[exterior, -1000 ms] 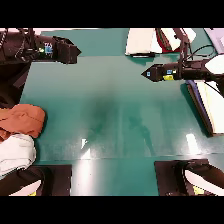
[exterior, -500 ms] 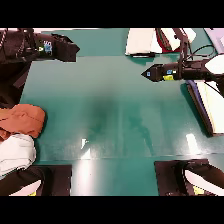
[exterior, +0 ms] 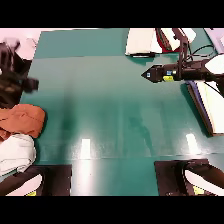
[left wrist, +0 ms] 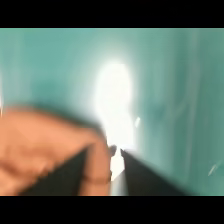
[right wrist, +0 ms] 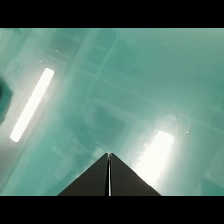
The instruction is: Fold the shirts.
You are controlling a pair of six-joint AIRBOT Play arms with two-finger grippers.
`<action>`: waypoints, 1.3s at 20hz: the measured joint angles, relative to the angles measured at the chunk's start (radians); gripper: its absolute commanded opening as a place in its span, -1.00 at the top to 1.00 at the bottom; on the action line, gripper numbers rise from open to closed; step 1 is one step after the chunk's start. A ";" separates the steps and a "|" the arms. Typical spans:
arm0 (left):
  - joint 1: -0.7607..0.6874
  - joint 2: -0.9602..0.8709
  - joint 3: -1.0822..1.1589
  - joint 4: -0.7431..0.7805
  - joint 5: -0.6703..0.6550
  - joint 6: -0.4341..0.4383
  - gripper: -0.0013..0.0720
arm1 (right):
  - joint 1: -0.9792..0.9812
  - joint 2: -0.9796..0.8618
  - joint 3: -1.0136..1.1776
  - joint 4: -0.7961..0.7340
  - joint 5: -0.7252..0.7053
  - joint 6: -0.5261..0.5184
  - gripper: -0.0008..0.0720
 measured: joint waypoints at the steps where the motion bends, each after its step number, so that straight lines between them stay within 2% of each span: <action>1: 0.026 0.000 -0.064 0.008 0.001 -0.002 -1.00 | 0.000 0.000 0.000 0.000 0.000 0.000 0.92; 6: 0.111 0.000 -0.339 0.033 0.070 -0.026 -1.00 | 0.000 0.000 0.000 0.000 0.001 0.000 0.92; 7: 0.118 0.000 -0.365 0.037 0.085 -0.034 -0.94 | 0.000 0.000 0.000 0.000 0.001 0.000 0.92; 9: 0.126 0.001 -0.393 0.042 0.105 -0.047 0.89 | 0.000 0.000 0.000 0.000 0.001 0.000 0.92; 13: 0.132 0.048 -0.349 0.049 0.111 -0.053 0.90 | 0.000 0.010 0.001 0.011 -0.003 0.000 0.93; 17: 0.080 0.173 -0.148 0.048 0.112 -0.025 0.90 | 0.000 0.061 0.052 0.023 -0.037 0.000 0.93; 22: -0.181 0.257 0.176 0.016 0.100 0.006 0.90 | 0.000 0.101 0.225 -0.016 -0.071 0.000 0.93; 26: -0.439 0.245 0.286 0.006 0.188 0.018 0.90 | 0.000 0.109 0.355 -0.106 -0.080 0.000 0.93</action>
